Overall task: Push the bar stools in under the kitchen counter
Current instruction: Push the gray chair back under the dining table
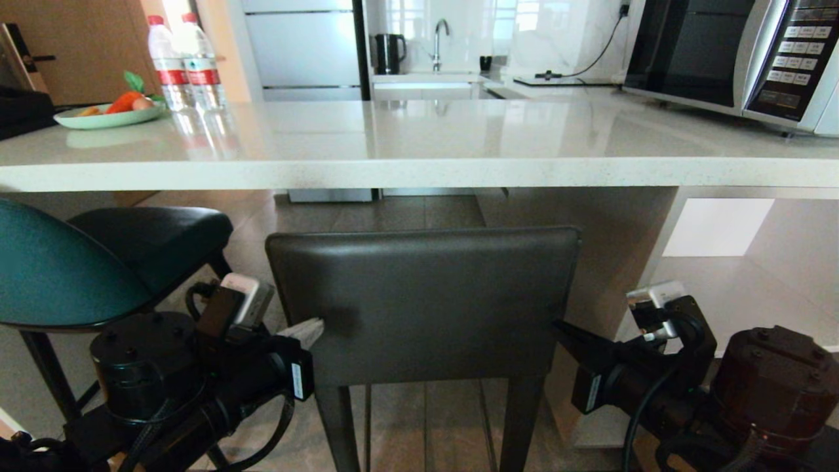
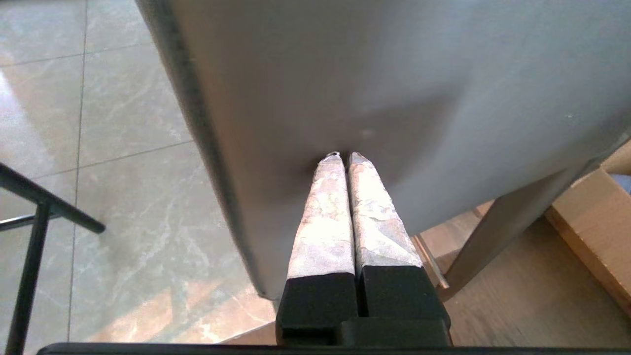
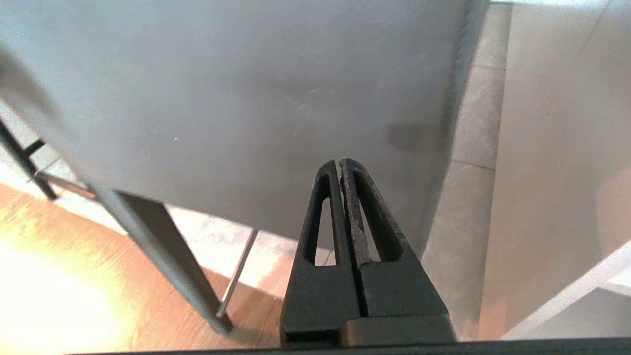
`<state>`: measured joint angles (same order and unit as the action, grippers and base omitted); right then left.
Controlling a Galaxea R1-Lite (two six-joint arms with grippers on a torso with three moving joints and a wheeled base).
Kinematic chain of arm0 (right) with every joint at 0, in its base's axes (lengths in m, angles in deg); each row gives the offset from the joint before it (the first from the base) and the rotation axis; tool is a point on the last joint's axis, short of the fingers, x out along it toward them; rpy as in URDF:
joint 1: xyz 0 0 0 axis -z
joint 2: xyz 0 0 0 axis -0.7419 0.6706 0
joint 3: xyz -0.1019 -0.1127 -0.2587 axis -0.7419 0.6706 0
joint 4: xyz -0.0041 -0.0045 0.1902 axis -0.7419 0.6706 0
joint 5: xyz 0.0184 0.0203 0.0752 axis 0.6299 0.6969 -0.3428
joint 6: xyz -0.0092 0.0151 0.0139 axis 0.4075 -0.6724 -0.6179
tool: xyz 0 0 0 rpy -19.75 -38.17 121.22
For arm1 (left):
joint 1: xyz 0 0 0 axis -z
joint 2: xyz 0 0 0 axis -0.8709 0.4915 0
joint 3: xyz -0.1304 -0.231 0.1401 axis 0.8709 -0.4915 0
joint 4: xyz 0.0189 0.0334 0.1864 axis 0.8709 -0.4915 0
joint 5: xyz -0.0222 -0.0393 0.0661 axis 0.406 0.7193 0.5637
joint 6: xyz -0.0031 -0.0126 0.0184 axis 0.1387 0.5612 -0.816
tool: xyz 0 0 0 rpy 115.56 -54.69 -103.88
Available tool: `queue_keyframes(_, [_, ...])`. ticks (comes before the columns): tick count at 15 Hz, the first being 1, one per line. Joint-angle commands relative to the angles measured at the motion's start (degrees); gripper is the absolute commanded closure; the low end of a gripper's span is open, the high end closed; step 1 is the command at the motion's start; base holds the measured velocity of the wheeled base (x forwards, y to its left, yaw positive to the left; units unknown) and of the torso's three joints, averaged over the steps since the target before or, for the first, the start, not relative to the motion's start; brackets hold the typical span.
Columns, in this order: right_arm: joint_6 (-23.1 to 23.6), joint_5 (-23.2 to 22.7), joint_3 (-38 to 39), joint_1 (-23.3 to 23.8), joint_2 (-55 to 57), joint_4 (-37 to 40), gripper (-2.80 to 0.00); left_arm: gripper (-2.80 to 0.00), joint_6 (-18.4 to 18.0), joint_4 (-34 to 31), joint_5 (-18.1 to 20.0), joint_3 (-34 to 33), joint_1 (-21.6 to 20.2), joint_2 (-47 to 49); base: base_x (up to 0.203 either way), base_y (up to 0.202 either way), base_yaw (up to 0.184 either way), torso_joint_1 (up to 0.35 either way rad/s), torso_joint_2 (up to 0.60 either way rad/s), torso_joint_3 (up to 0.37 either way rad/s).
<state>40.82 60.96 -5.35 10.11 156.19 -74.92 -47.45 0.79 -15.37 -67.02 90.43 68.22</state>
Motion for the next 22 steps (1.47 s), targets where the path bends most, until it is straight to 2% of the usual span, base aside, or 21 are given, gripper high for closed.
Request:
queue_keyframes(1, [-0.02,0.05,-0.08,-0.01,-0.37,-0.44,0.0,0.0,-0.02,0.39,0.09,0.53,-2.04,0.23,0.0,0.0,0.0,0.0,0.0,0.0])
queue_keyframes(4, [0.07,0.12,0.0,-0.01,-0.55,-0.51,0.0,0.0,-0.05,0.42,0.29,2.81,-4.72,3.34,0.0,0.0,0.0,0.0,0.0,0.0])
queue_keyframes(15, [0.23,-0.04,-0.41,-0.16,-0.28,-0.45,0.0,0.0,-1.11,0.48,0.3,5.59,-6.03,9.32,0.0,0.0,0.0,0.0,0.0,0.0])
queue_keyframes(20, [2.16,-0.18,-7.13,-4.76,6.41,0.14,0.0,0.0,-1.19,0.48,0.21,6.15,-4.91,8.09,0.0,0.0,0.0,0.0,0.0,0.0])
queue_keyframes(22, [2.92,-0.04,-11.35,-5.17,10.48,0.13,0.0,0.0,-1.19,0.48,0.21,6.65,-5.0,8.12,0.0,0.0,0.0,0.0,0.0,0.0])
